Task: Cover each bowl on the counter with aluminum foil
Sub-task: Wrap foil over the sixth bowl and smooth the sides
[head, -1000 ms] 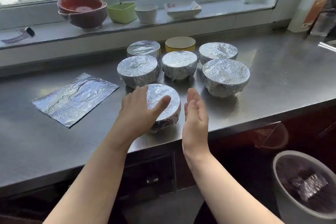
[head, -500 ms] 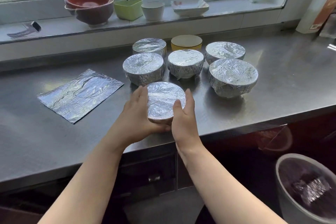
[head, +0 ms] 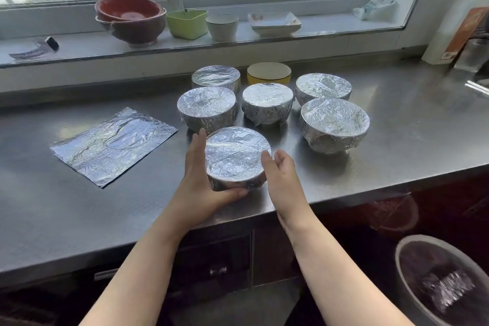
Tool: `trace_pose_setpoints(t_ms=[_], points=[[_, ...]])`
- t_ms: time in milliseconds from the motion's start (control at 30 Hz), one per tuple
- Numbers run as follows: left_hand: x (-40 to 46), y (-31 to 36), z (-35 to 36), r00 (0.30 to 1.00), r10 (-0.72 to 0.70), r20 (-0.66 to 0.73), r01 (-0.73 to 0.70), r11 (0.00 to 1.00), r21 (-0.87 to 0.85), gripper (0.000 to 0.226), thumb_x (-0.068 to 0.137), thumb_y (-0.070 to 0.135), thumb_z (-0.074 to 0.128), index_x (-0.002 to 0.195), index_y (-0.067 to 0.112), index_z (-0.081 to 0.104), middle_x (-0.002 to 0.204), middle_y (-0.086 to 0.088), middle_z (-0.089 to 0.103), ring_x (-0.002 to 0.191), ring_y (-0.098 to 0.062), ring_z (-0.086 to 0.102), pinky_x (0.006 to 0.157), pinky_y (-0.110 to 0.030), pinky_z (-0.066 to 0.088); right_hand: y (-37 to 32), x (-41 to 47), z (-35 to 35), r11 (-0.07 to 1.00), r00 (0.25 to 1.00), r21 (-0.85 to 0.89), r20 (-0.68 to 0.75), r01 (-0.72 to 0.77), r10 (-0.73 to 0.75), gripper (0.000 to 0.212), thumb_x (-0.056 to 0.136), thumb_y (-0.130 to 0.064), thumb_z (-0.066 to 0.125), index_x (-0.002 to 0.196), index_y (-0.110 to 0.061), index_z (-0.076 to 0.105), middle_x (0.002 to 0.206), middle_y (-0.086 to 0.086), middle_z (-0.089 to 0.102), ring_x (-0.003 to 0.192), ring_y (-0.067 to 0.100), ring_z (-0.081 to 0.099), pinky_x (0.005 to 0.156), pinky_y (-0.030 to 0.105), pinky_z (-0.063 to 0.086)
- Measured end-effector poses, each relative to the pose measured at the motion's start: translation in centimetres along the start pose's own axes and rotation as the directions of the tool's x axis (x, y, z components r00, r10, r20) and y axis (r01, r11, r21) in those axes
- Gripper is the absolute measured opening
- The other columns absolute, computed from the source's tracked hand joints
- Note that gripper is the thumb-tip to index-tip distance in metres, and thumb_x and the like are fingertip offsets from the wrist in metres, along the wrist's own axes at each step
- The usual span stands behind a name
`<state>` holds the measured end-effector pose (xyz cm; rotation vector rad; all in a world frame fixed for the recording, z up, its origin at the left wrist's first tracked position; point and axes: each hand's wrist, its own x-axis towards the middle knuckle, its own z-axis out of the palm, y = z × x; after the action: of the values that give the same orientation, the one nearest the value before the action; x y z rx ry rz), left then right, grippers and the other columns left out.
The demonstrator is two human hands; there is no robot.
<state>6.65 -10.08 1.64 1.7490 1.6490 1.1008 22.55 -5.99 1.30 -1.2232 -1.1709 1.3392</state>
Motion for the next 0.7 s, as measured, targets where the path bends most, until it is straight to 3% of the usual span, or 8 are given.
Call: trace_pose_setpoints(t_ms=[100, 200, 267, 333, 400, 467, 567, 700], points=[[0.5, -0.3, 0.6, 1.0, -0.022, -0.009, 0.021, 0.999, -0.034, 0.133, 0.063, 0.034, 0.09, 0.154, 0.037, -0.007, 0.152, 0.019, 0.006, 0.117, 0.039, 0.005, 0.092, 0.009, 0.012, -0.1, 0.8, -0.9, 0.997, 0.996, -0.046, -0.068, 0.057, -0.06, 0.07, 0.085, -0.065, 0.056, 0.133, -0.016, 0.043, 0.136, -0.005, 0.05, 0.131, 0.011, 0.041, 0.114, 0.033, 0.029], [1.7, -0.1, 1.4, 1.0, 0.006, 0.005, -0.005, 0.999, -0.053, 0.135, 0.063, 0.034, 0.091, 0.154, 0.035, -0.008, 0.15, 0.016, 0.006, 0.116, 0.04, 0.004, 0.091, 0.012, 0.01, -1.2, 1.4, -1.7, 0.996, 0.99, -0.033, -0.115, 0.078, -0.082, 0.07, 0.096, -0.043, 0.054, 0.15, -0.006, 0.028, 0.155, 0.006, 0.035, 0.143, 0.013, 0.033, 0.119, 0.037, 0.026], [2.8, 0.4, 1.9, 0.999, 0.01, 0.035, -0.007, 0.997, -0.081, 0.138, 0.06, 0.042, 0.091, 0.153, 0.036, -0.011, 0.153, 0.013, 0.006, 0.127, 0.03, 0.008, 0.1, 0.005, 0.011, -1.8, 1.8, -2.2, 0.992, 0.984, -0.075, -0.14, 0.099, -0.109, 0.073, 0.092, -0.05, 0.054, 0.146, -0.006, 0.035, 0.152, 0.006, 0.04, 0.141, 0.015, 0.037, 0.118, 0.04, 0.028], [4.0, 0.6, 2.6, 0.998, 0.012, 0.065, -0.004, 0.993, -0.121, 0.139, 0.056, 0.051, 0.089, 0.15, 0.044, -0.013, 0.152, 0.016, 0.006, 0.141, 0.011, 0.01, 0.117, -0.018, 0.016, -2.2, 2.2, -2.6, 0.977, 0.982, -0.184, -0.138, 0.105, -0.132, 0.081, 0.083, -0.063, 0.05, 0.142, -0.009, 0.042, 0.147, 0.006, 0.048, 0.137, 0.018, 0.043, 0.116, 0.043, 0.032], [4.9, 0.9, 3.2, 0.995, 0.029, 0.091, -0.014, 0.987, -0.159, 0.134, 0.054, 0.054, 0.088, 0.141, 0.06, -0.014, 0.144, 0.028, 0.005, 0.145, 0.003, 0.011, 0.12, -0.039, 0.024, -2.4, 2.5, -3.1, 0.959, 0.986, -0.264, -0.098, 0.105, -0.135, 0.071, 0.087, -0.06, 0.047, 0.143, -0.015, 0.044, 0.143, 0.001, 0.052, 0.133, 0.015, 0.046, 0.115, 0.038, 0.033], [5.6, 1.1, 3.6, 0.994, 0.039, 0.102, -0.02, 0.984, -0.18, 0.131, 0.054, 0.051, 0.09, 0.131, 0.072, -0.014, 0.135, 0.036, 0.005, 0.144, 0.004, 0.012, 0.118, -0.042, 0.028, -2.5, 2.7, -3.6, 0.938, 0.984, -0.325, -0.083, 0.122, -0.157, 0.055, 0.099, -0.044, 0.045, 0.147, -0.018, 0.037, 0.148, -0.002, 0.046, 0.137, 0.013, 0.04, 0.114, 0.03, 0.029], [6.3, 1.1, 3.9, 0.994, 0.036, 0.105, -0.013, 0.977, -0.213, 0.128, 0.054, 0.048, 0.092, 0.123, 0.08, -0.011, 0.131, 0.042, 0.006, 0.145, 0.003, 0.013, 0.117, -0.043, 0.031, -2.6, 3.0, -3.9, 0.892, 0.975, -0.429, -0.095, 0.144, -0.203, 0.06, 0.102, -0.039, 0.043, 0.153, -0.015, 0.024, 0.159, 0.0, 0.027, 0.147, 0.014, 0.022, 0.115, 0.027, 0.018], [6.4, 1.3, 2.9, 0.989, 0.085, 0.122, -0.069, 0.988, -0.136, 0.126, 0.06, 0.042, 0.092, 0.129, 0.068, -0.011, 0.142, 0.035, 0.0, 0.143, 0.01, 0.002, 0.122, -0.036, 0.016, -3.4, 2.6, -3.4, 0.814, 0.946, -0.544, -0.109, 0.201, -0.306, 0.066, 0.099, -0.04, 0.048, 0.154, -0.018, 0.019, 0.16, -0.001, 0.023, 0.148, 0.014, 0.018, 0.117, 0.03, 0.016]])
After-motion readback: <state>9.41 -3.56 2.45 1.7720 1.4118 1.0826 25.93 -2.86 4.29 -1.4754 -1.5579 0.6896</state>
